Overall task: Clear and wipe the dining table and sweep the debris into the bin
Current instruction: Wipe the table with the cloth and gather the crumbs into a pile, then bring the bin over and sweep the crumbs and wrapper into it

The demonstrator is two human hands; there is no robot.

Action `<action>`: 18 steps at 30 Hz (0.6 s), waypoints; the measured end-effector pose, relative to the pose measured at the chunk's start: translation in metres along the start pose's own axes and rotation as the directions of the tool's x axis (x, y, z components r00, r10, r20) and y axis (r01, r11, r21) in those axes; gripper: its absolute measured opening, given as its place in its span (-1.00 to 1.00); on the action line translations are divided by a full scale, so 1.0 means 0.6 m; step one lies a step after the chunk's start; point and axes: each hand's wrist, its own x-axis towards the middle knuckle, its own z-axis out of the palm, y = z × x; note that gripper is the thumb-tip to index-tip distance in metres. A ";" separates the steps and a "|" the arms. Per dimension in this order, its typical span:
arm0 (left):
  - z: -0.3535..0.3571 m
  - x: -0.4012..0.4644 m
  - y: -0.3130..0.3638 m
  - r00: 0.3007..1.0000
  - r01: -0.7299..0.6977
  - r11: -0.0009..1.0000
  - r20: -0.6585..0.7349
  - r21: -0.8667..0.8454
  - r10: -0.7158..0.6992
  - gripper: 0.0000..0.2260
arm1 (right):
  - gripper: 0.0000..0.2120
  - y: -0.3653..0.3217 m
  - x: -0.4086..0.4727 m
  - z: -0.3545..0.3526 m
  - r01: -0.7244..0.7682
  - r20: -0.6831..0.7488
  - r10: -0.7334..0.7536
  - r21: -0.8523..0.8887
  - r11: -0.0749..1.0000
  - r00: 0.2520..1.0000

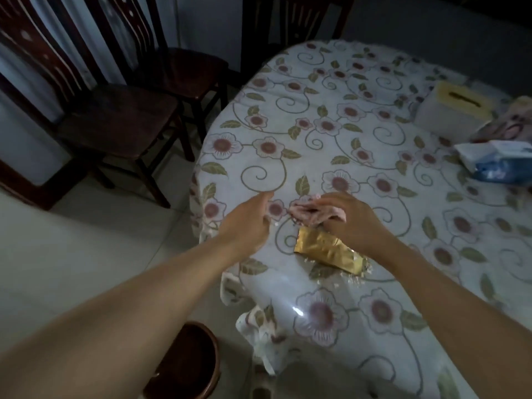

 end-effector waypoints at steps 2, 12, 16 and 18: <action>-0.011 -0.030 -0.014 1.000 -0.006 1.000 0.004 -0.021 0.006 -0.55 | -0.65 -0.027 -0.031 0.015 -0.022 -0.074 0.025 0.036 0.999 0.997; -0.046 -0.175 -0.149 0.994 0.089 0.996 -0.066 -0.001 -0.089 -0.56 | -0.69 -0.169 -0.140 0.146 -0.068 -0.102 0.093 0.224 0.972 0.990; -0.030 -0.213 -0.221 0.970 0.229 0.973 -0.071 -0.025 -0.231 -0.59 | -0.68 -0.215 -0.160 0.226 -0.020 -0.009 0.023 0.254 0.967 1.000; -0.015 -0.229 -0.259 0.952 0.303 0.953 -0.044 -0.024 -0.304 -0.55 | -0.66 -0.221 -0.168 0.270 -0.021 0.051 0.007 0.272 0.962 0.999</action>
